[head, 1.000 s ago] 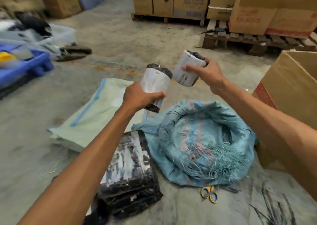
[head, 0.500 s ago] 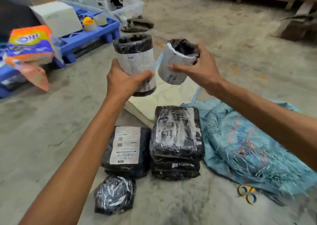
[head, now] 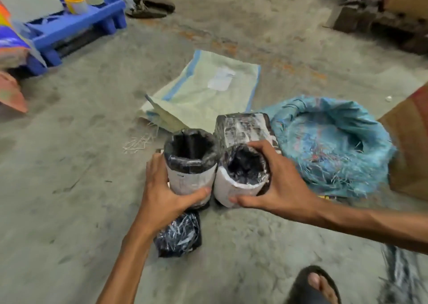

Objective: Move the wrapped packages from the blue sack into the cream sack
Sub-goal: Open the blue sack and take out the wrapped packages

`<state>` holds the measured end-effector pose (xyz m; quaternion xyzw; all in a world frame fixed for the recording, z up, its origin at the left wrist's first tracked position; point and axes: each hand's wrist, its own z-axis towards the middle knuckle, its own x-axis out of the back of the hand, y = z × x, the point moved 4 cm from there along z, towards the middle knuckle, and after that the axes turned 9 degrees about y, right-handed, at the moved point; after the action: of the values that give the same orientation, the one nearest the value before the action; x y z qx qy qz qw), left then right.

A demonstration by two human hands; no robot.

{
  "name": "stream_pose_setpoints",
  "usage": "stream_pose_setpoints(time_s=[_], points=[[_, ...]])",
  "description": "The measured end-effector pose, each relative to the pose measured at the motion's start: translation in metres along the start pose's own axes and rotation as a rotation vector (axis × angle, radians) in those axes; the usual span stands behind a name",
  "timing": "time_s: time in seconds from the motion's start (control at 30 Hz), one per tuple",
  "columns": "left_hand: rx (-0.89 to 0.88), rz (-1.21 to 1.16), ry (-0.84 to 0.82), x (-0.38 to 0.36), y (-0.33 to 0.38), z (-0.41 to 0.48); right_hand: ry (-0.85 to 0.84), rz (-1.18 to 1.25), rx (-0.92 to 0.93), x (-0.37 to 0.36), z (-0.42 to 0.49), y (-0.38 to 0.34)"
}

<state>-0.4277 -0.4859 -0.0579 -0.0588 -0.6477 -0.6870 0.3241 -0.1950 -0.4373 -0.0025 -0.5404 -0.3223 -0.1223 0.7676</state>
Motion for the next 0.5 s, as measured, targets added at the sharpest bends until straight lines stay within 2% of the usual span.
stream_pose_setpoints(time_s=[0.1,0.23,0.33,0.5], points=[[0.005,-0.004,-0.204,-0.017,-0.02,-0.021,-0.092,0.015,-0.044,-0.01,-0.041,0.024],[-0.002,0.111,-0.265,-0.039,-0.028,-0.051,-0.175,-0.023,-0.066,-0.023,-0.078,0.058],[0.01,0.225,-0.223,-0.062,-0.029,-0.068,-0.216,-0.066,-0.08,-0.027,-0.085,0.088],[0.069,0.321,-0.062,-0.093,-0.021,-0.085,-0.214,-0.161,-0.087,-0.023,-0.083,0.125]])
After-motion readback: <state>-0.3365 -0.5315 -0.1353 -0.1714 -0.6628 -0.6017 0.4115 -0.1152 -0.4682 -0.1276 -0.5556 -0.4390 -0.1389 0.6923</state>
